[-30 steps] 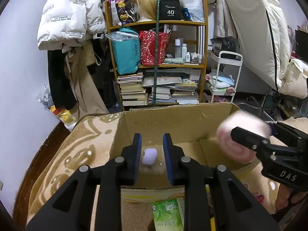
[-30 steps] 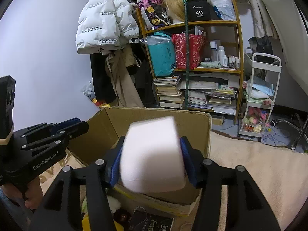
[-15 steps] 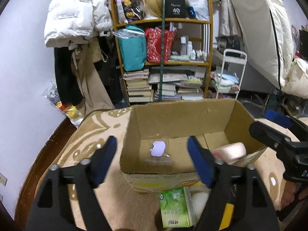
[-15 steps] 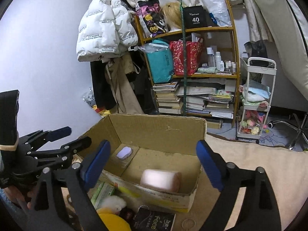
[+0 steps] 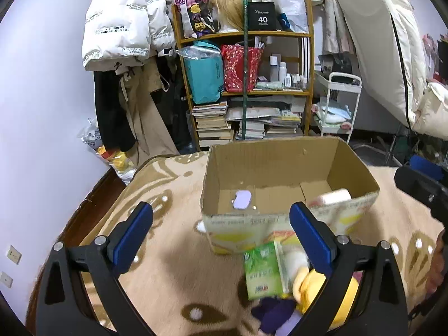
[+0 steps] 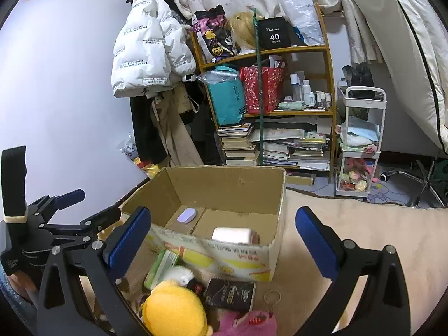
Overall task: Organize soft objects
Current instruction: 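Move both tools back from the box to the remaining pile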
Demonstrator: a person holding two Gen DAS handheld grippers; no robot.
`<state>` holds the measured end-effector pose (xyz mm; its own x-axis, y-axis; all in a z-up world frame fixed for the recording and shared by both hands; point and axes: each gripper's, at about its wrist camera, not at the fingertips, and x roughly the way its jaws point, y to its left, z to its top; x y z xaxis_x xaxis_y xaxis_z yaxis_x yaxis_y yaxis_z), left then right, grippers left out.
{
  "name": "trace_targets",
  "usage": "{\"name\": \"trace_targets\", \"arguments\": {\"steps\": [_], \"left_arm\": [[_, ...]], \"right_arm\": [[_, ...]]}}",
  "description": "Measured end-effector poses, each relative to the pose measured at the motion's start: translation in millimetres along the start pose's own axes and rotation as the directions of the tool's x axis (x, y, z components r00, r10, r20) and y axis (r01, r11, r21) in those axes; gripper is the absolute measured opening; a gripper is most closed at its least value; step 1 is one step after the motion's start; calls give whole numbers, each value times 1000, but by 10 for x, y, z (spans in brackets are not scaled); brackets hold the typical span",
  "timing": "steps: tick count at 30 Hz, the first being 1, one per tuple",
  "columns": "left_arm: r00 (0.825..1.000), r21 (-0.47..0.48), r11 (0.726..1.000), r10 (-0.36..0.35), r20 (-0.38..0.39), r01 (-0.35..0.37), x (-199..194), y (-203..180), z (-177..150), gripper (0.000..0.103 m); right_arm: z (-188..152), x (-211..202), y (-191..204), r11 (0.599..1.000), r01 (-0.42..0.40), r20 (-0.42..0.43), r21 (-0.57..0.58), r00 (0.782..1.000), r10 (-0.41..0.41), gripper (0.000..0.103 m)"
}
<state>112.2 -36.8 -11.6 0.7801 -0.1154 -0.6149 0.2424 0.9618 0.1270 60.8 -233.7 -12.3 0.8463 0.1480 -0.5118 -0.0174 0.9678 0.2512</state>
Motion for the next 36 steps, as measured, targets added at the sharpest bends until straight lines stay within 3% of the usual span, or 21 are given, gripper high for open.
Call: {"name": "trace_targets", "arguments": {"steps": [13, 22, 36], "left_arm": [[997, 16, 1000, -24, -73, 25, -348, -74, -279, 97], [989, -44, 998, -43, -139, 37, -477, -11, -415, 97], [948, -153, 986, -108, -300, 64, -237, 91, -624, 97]], "right_arm": [[-144, -412, 69, 1000, 7, -13, -3, 1000, -7, 103], [-301, -543, 209, 999, 0, -40, -32, 999, -1, 103], [-552, -338, 395, 993, -41, -148, -109, 989, 24, 103]]}}
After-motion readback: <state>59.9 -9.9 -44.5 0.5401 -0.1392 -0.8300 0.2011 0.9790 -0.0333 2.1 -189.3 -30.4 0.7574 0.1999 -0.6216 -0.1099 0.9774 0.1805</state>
